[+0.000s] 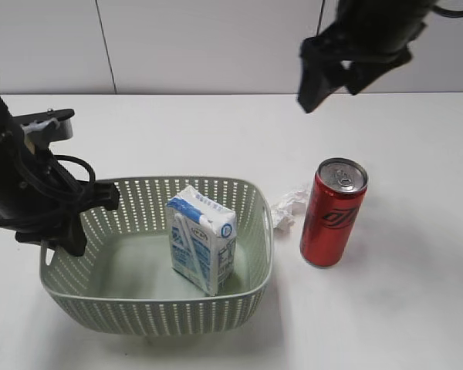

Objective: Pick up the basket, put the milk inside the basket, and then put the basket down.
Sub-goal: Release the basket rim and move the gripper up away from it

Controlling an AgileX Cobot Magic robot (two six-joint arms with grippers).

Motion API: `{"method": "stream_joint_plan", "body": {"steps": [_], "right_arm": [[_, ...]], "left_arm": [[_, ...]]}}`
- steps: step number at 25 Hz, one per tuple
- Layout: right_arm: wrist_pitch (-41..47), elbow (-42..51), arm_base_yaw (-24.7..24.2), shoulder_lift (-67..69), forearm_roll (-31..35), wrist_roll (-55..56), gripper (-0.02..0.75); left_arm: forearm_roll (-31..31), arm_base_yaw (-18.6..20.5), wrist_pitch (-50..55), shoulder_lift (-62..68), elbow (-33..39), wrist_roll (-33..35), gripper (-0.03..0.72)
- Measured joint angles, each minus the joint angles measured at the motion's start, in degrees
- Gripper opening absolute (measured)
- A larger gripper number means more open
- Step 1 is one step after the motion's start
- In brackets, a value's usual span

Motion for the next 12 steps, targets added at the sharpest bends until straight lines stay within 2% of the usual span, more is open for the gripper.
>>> {"method": "stream_joint_plan", "body": {"steps": [7,12], "right_arm": [[5.97,0.0,-15.85,-0.06,-0.85,0.27,0.608],[6.34,0.28,-20.67,-1.59,-2.55,0.33,0.596]], "left_arm": [[-0.13,0.0,0.0,0.0,0.0,0.15,-0.001],[-0.13,0.0,0.05,0.0,0.0,0.28,-0.001]]}}
